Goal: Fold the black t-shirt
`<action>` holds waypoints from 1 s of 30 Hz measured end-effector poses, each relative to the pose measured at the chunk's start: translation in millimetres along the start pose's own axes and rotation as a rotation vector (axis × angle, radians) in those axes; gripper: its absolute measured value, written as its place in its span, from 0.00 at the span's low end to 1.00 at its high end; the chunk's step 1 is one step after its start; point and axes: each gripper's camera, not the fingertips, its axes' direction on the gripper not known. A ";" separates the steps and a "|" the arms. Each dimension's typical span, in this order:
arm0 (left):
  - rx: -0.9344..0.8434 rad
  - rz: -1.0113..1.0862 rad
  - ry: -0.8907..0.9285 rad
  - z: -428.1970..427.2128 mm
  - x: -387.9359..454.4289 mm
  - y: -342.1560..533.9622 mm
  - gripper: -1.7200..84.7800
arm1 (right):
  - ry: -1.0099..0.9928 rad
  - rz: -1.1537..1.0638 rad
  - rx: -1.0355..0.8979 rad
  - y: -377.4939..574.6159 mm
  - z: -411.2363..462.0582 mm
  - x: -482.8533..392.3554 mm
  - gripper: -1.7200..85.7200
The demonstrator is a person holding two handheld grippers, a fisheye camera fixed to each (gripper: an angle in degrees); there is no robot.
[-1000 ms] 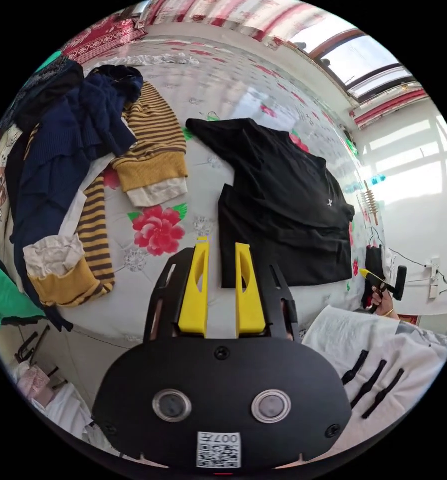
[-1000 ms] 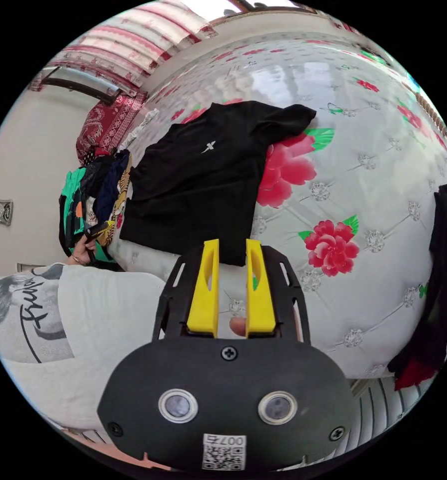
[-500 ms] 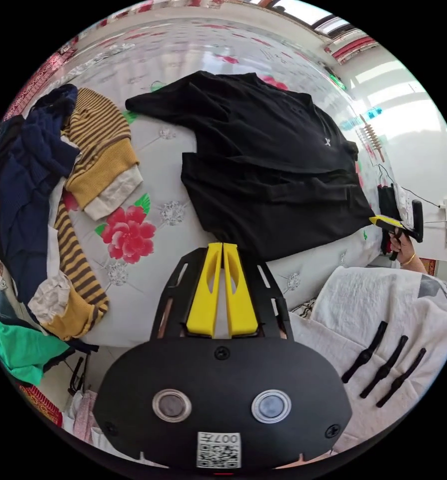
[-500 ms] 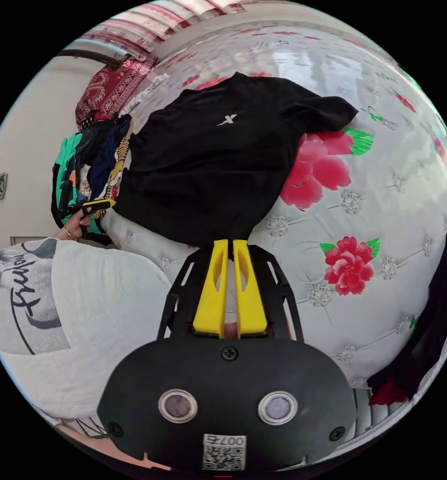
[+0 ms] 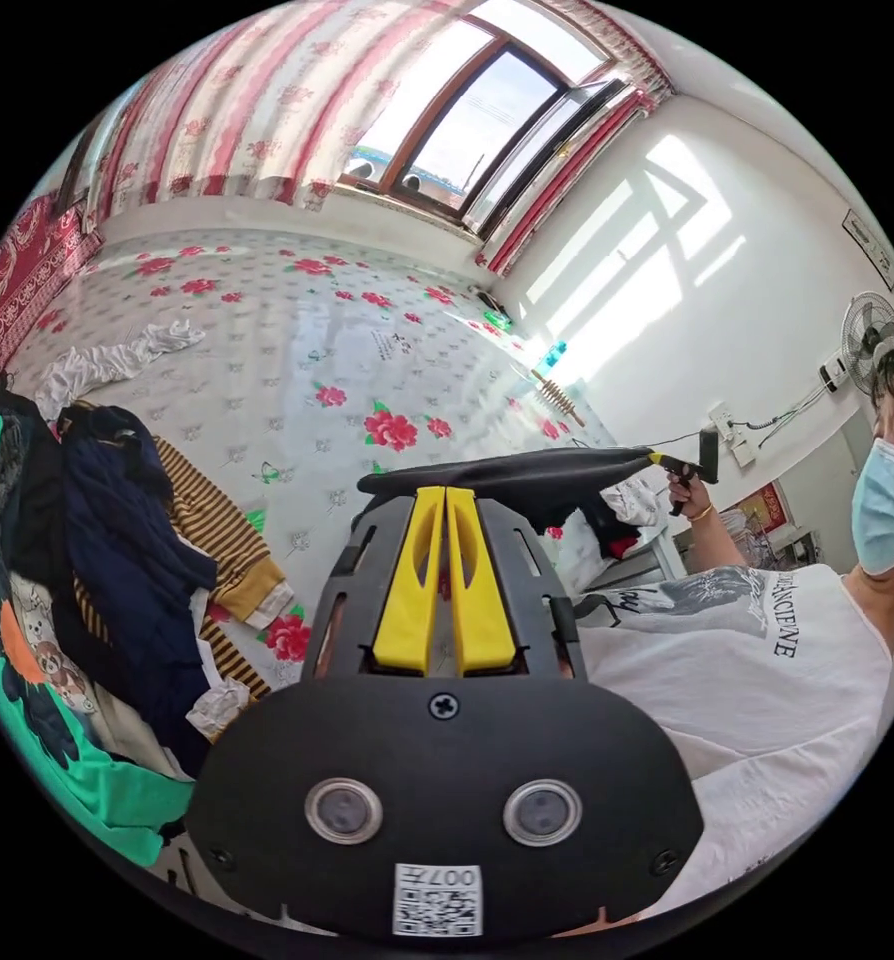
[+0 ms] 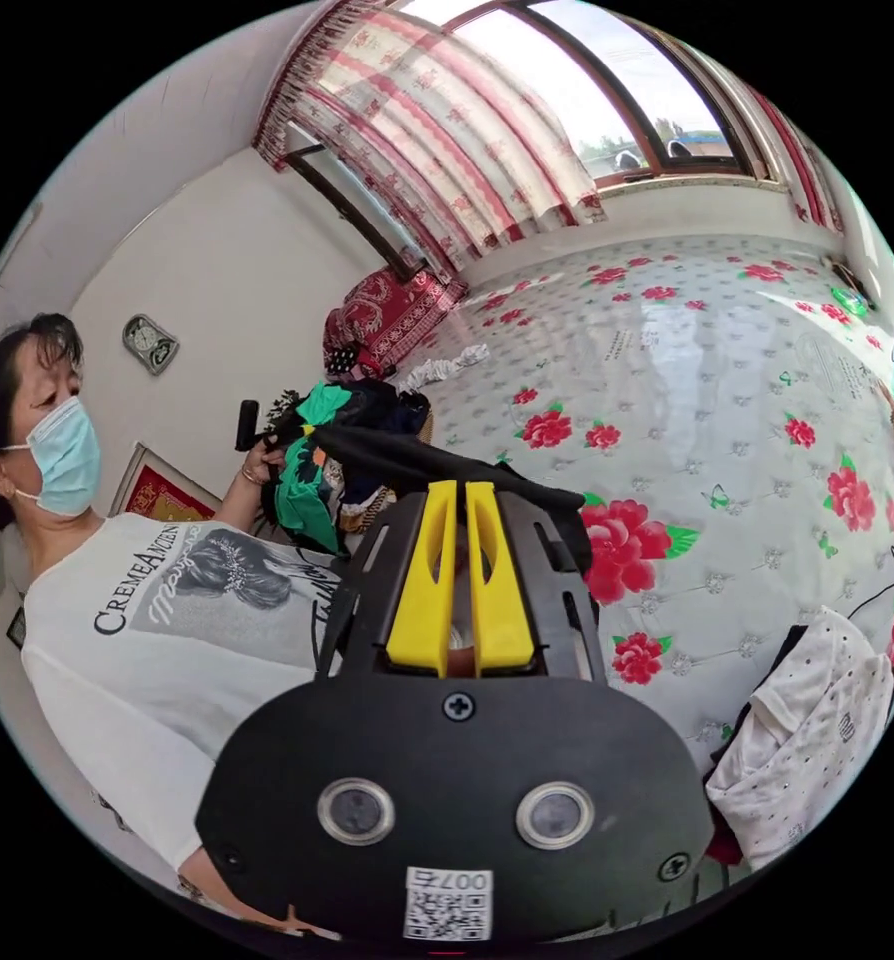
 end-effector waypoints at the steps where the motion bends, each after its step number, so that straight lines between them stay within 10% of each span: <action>1: -0.014 -0.015 0.007 6.8 -7.6 -10.2 0.01 | 0.016 -0.010 -0.008 -7.1 -0.1 -0.8 0.02; 20: 0.233 0.199 0.001 -40.6 63.0 -126.4 0.01 | 0.190 -0.195 0.195 -89.3 -51.3 -58.1 0.02; 30: -0.271 -0.093 -0.180 164.5 4.5 43.8 0.01 | 0.280 0.042 -0.282 67.3 141.2 11.7 0.02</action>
